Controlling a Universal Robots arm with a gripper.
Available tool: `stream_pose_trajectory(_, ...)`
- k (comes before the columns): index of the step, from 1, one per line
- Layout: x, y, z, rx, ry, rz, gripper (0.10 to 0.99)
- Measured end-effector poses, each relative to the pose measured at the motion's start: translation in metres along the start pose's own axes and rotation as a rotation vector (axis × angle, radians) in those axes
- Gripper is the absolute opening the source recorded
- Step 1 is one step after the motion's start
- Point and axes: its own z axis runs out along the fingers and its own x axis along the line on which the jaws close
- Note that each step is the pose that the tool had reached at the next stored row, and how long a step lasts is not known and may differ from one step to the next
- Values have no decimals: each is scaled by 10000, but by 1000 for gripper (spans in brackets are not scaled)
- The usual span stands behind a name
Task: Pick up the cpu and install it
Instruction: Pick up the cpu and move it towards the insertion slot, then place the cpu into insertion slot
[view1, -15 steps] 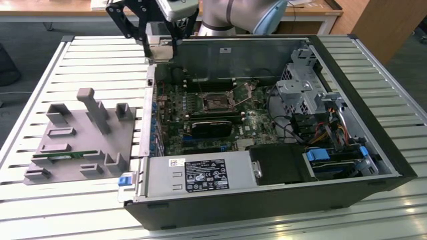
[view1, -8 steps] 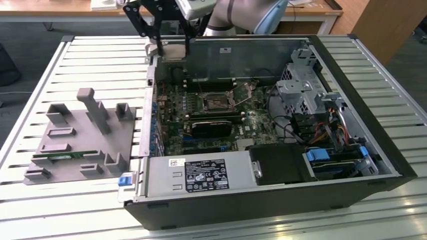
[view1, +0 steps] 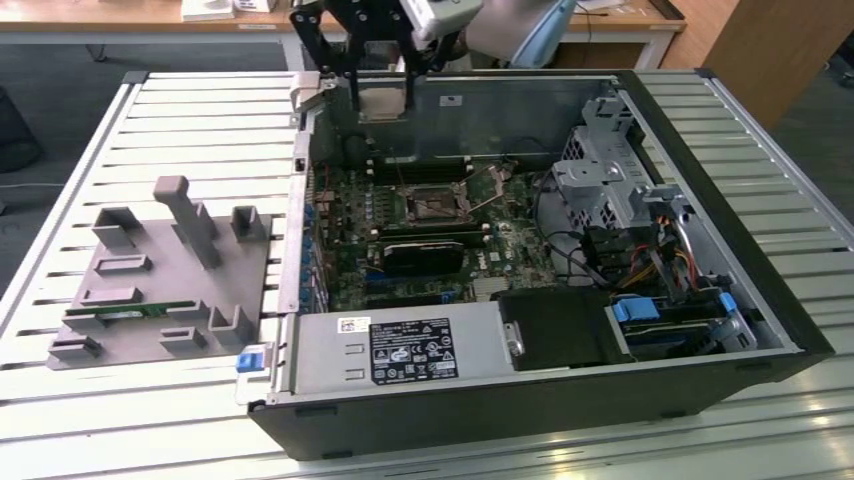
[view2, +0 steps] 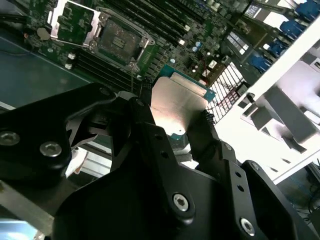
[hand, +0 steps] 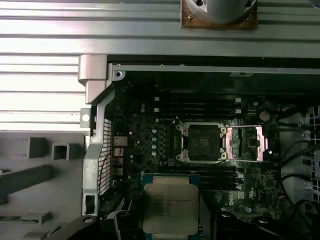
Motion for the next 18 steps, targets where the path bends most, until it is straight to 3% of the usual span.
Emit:
stream_pose_trajectory(10, -401, 4, 23, -18, -209, -22, 533)
stream_pose_trajectory(14, -571, 5, 25, -206, -215, -20, 533)
stream_pose_trajectory(18, -657, 4, 25, -205, -215, 7, 533)
